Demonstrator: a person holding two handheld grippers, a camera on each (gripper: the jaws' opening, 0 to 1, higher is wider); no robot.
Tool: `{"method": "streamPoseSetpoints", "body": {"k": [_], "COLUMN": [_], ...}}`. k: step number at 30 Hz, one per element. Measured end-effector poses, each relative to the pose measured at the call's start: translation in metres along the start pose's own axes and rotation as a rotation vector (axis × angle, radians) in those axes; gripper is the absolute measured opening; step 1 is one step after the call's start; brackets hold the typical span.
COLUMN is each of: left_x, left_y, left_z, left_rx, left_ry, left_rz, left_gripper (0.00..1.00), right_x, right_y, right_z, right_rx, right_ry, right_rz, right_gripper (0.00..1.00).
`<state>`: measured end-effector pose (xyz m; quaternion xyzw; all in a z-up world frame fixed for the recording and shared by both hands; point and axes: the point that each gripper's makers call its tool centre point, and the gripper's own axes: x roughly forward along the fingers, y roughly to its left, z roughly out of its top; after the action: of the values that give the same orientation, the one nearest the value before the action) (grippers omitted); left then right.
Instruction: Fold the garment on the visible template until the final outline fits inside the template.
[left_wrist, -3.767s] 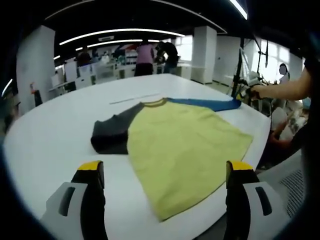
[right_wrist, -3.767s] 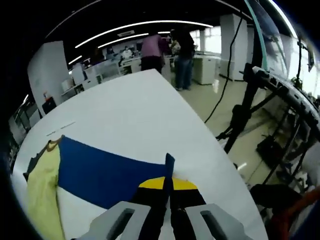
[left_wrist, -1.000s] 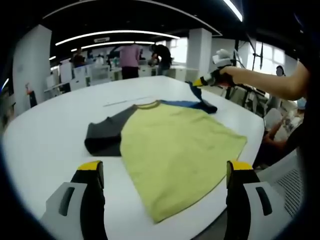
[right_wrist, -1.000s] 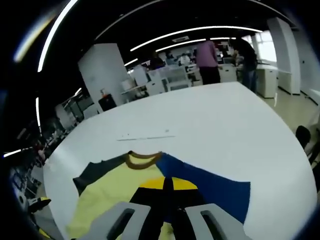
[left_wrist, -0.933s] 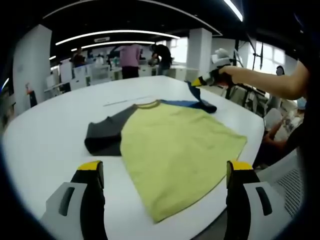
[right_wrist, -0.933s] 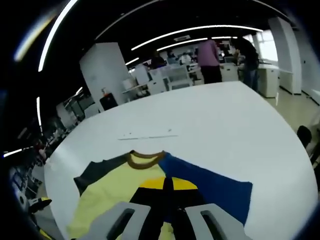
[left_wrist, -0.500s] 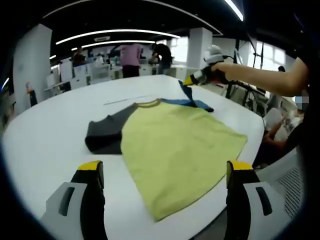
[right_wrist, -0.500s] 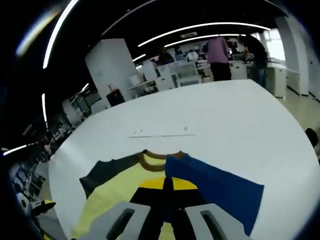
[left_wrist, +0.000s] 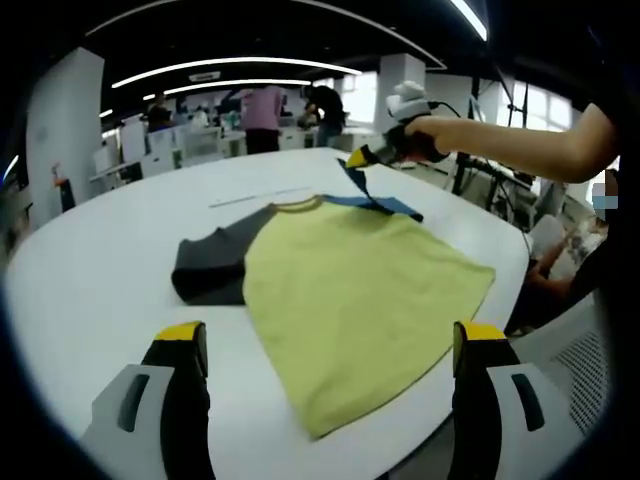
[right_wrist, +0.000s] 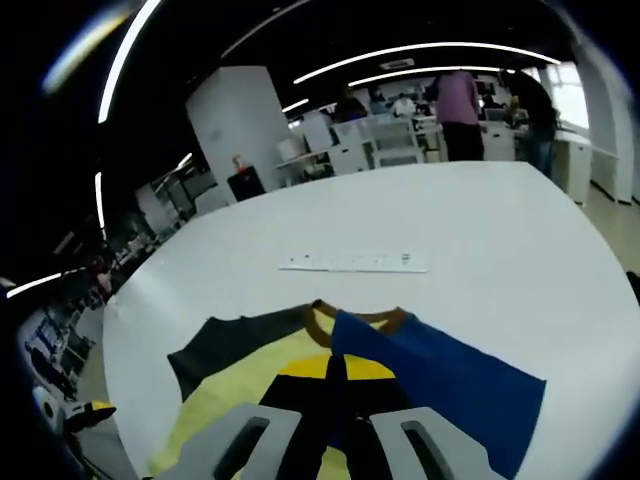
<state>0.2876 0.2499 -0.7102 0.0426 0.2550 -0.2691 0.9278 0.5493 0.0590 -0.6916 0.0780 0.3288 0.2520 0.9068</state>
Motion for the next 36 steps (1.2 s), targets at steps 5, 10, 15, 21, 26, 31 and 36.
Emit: {"method": "streamPoseSetpoints", "body": {"k": [5, 10, 15, 21, 26, 31, 36], "left_x": [-0.002, -0.003, -0.004, -0.005, -0.006, -0.007, -0.008], "left_y": [0.001, 0.003, 0.005, 0.007, 0.009, 0.011, 0.013], "left_z": [0.000, -0.003, -0.004, -0.005, -0.009, -0.011, -0.012], "left_rx": [0.000, -0.005, -0.006, -0.010, -0.014, -0.016, -0.018], "left_ry": [-0.001, 0.003, 0.007, 0.007, 0.014, 0.019, 0.019], "left_rz": [0.005, 0.011, 0.016, 0.025, 0.029, 0.033, 0.036], "left_gripper": [0.99, 0.99, 0.99, 0.99, 0.99, 0.99, 0.99], "right_x": [0.009, 0.020, 0.030, 0.037, 0.043, 0.046, 0.050], "right_y": [0.013, 0.025, 0.039, 0.057, 0.071, 0.084, 0.097], "right_z": [0.002, 0.006, 0.008, 0.011, 0.012, 0.015, 0.017], "right_rx": [-0.019, -0.034, -0.059, -0.096, -0.132, -0.159, -0.179], "right_ry": [0.014, 0.025, 0.044, 0.055, 0.072, 0.076, 0.084], "right_rz": [0.024, 0.050, 0.075, 0.109, 0.130, 0.152, 0.173], "right_gripper": [0.00, 0.00, 0.00, 0.00, 0.00, 0.00, 0.00]}}
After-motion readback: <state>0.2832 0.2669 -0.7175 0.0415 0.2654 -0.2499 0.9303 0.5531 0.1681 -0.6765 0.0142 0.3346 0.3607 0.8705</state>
